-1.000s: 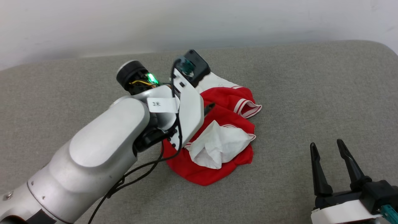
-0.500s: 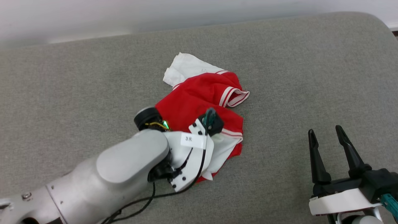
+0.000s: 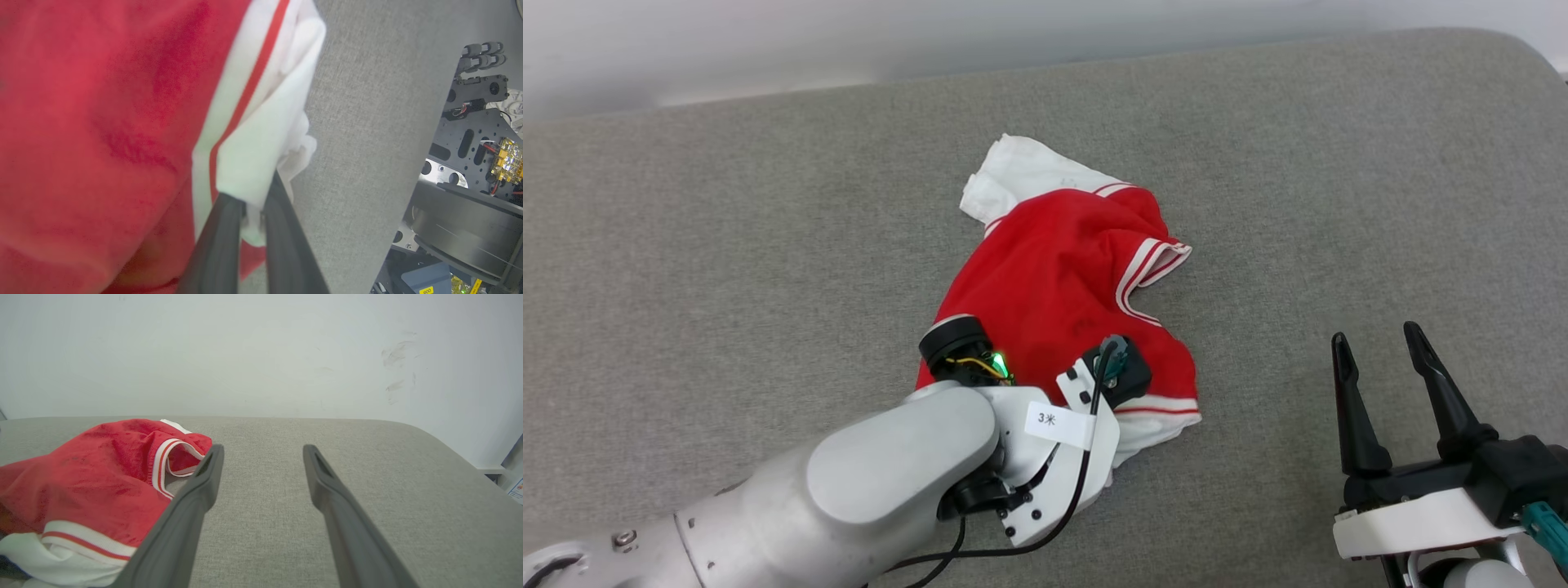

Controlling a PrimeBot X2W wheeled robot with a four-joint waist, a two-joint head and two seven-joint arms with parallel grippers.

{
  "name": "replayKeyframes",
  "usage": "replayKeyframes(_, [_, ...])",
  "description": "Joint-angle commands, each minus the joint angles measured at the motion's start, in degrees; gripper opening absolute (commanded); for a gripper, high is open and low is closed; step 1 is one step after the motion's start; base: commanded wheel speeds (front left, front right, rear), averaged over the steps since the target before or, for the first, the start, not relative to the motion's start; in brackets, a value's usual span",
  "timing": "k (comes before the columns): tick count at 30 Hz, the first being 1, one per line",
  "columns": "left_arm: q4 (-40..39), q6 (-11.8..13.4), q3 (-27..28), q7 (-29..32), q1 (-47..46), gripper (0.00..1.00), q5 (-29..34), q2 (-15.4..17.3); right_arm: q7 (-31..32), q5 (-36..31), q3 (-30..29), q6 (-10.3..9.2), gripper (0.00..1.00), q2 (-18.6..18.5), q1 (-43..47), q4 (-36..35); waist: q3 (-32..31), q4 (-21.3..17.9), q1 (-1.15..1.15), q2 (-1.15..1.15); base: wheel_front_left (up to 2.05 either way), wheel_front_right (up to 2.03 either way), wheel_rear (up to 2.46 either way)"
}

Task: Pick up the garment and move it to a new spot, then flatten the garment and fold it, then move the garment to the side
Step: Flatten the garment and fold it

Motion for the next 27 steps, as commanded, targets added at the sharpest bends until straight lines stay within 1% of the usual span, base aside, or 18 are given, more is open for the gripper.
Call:
replayKeyframes(1, [0.01, -0.08, 0.10, -2.12, -0.94, 0.00, -0.32, -0.13, -0.14, -0.40, 0.05, -0.04, 1.00, 0.11, 0.26, 0.12, -0.84, 0.67, -0.01, 0.00, 0.00, 0.00, 0.00])
replayKeyframes(5, [1.17, -0.05, 0.48, -10.98, -2.27, 0.00, -2.08, 1.08, -0.14, -0.49, -0.31, -0.03, 1.00, 0.10, 1.34, 0.18, -2.47, 1.81, -0.01, 0.00, 0.00, 0.00, 0.00])
replayKeyframes(9, [2.26, 0.00, 4.15, -19.59, -1.70, 0.00, -3.67, 3.82, -0.14, -0.63, -0.71, -0.04, 1.00, 0.10, 2.48, 0.01, -4.00, 3.29, -0.01, 0.00, 0.00, 0.00, 0.00])
replayKeyframes(11, [2.30, 0.75, 6.27, -22.97, -0.15, 0.00, -4.56, 5.79, -0.14, -0.71, -0.89, -0.03, 1.00, 0.11, 3.01, 0.02, -4.65, 4.17, -0.01, 0.00, 0.00, 0.00, 0.00])
replayKeyframes(15, [1.90, 3.64, 9.73, -27.84, 3.38, 0.00, -6.23, 11.08, -0.14, -1.00, -0.89, -0.04, 1.00, 0.09, 3.63, 0.11, -5.58, 5.67, -0.01, 0.00, 0.00, 0.00, 0.00])
replayKeyframes(19, [2.50, 7.81, 13.00, -32.30, 8.70, 0.00, -8.38, 17.07, -0.14, -1.17, -0.79, -0.03, 1.00, 0.10, 4.18, 0.06, -6.09, 6.66, -0.01, 0.00, 0.00, 0.00, 0.00])
replayKeyframes(20, [2.50, 7.81, 13.00, -32.30, 8.70, 0.00, -8.38, 17.07, -0.14, -1.17, -0.79, -0.03, 1.00, 0.10, 4.18, 0.06, -6.09, 6.66, -0.01, 0.00, 0.00, 0.00, 0.00])
replayKeyframes(21, [2.85, 9.73, 14.52, -34.15, 12.08, 0.00, -10.54, 19.18, -0.14, -1.29, -0.84, -0.04, 1.00, 0.11, 4.33, 0.02, -6.25, 7.00, -0.01, 0.00, 0.00, 0.00, 0.00])
replayKeyframes(23, [3.66, 11.60, 15.35, -35.41, 15.35, 0.00, -11.75, 21.85, -0.14, -1.34, -0.76, -0.03, 1.00, 0.10, 4.49, -0.04, -6.25, 7.10, -0.01, 0.00, 0.00, 0.00, 0.00])
replayKeyframes(25, [4.75, 13.08, 15.80, -36.45, 18.76, 0.00, -13.41, 23.52, -0.14, -1.40, -0.71, -0.04, 1.00, 0.10, 4.55, -0.07, -6.17, 7.11, -0.01, 0.00, 0.00, 0.00, 0.00])
replayKeyframes(27, [6.41, 13.75, 16.01, -37.77, 22.12, 0.00, -14.99, 24.55, -0.14, -1.47, -0.80, -0.03, 1.00, 0.10, 4.64, 0.01, -6.03, 7.12, -0.01, 0.00, 0.00, 0.00, 0.00])
